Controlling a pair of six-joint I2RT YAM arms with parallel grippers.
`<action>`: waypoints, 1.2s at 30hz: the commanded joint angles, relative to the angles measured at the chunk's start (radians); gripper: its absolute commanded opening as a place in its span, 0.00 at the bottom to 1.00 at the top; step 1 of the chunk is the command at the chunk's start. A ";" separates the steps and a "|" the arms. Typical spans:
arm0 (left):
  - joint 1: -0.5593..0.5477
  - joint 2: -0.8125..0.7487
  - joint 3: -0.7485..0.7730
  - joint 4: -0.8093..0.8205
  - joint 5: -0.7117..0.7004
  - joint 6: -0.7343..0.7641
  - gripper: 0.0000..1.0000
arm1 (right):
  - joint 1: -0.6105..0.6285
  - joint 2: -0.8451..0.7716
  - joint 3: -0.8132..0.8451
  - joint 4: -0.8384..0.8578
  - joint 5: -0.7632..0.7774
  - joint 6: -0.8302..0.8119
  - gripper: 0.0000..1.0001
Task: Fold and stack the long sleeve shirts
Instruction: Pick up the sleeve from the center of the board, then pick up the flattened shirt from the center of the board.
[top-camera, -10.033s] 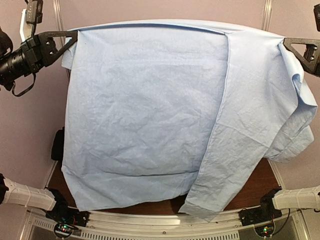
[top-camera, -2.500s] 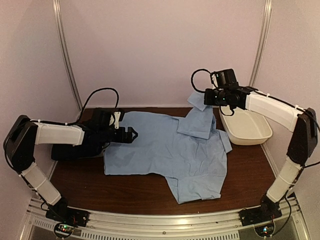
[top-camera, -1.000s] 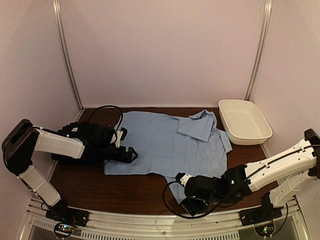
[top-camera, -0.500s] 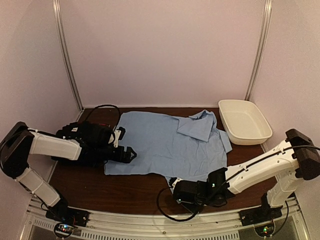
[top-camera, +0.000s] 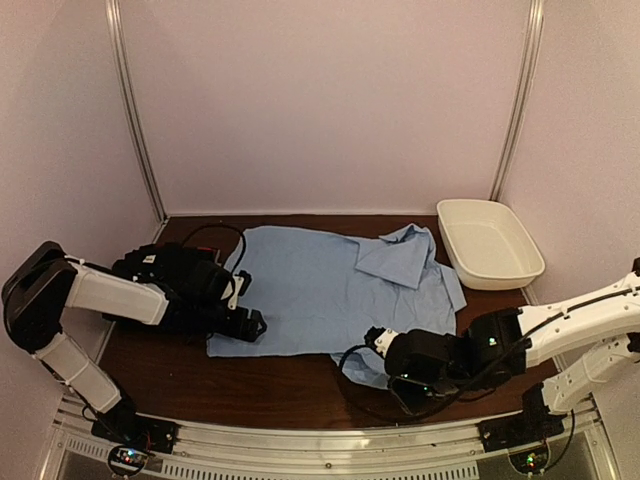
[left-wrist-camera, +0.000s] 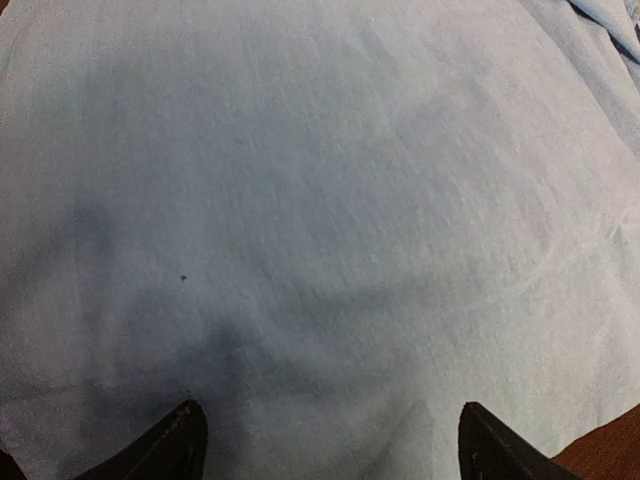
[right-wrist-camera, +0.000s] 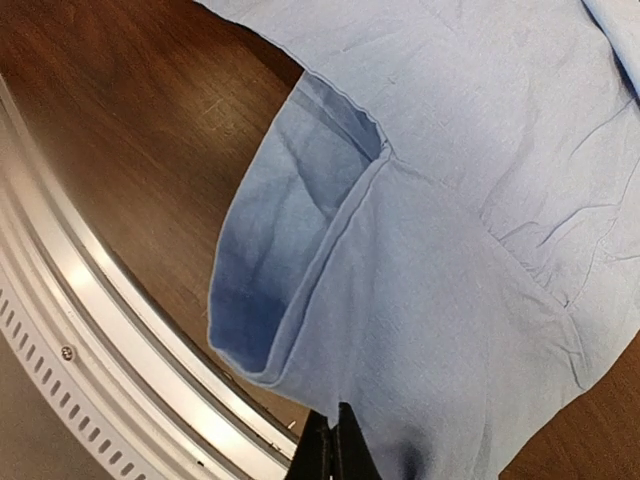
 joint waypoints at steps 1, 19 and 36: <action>-0.062 0.003 -0.018 -0.090 -0.079 0.005 0.87 | 0.007 -0.133 -0.052 -0.079 -0.063 0.108 0.00; -0.172 -0.106 -0.037 -0.209 -0.210 -0.090 0.77 | -0.130 -0.236 0.022 -0.235 0.000 0.113 0.00; -0.172 -0.087 0.055 -0.171 -0.235 -0.049 0.81 | -0.608 0.038 0.090 -0.078 -0.006 -0.185 0.02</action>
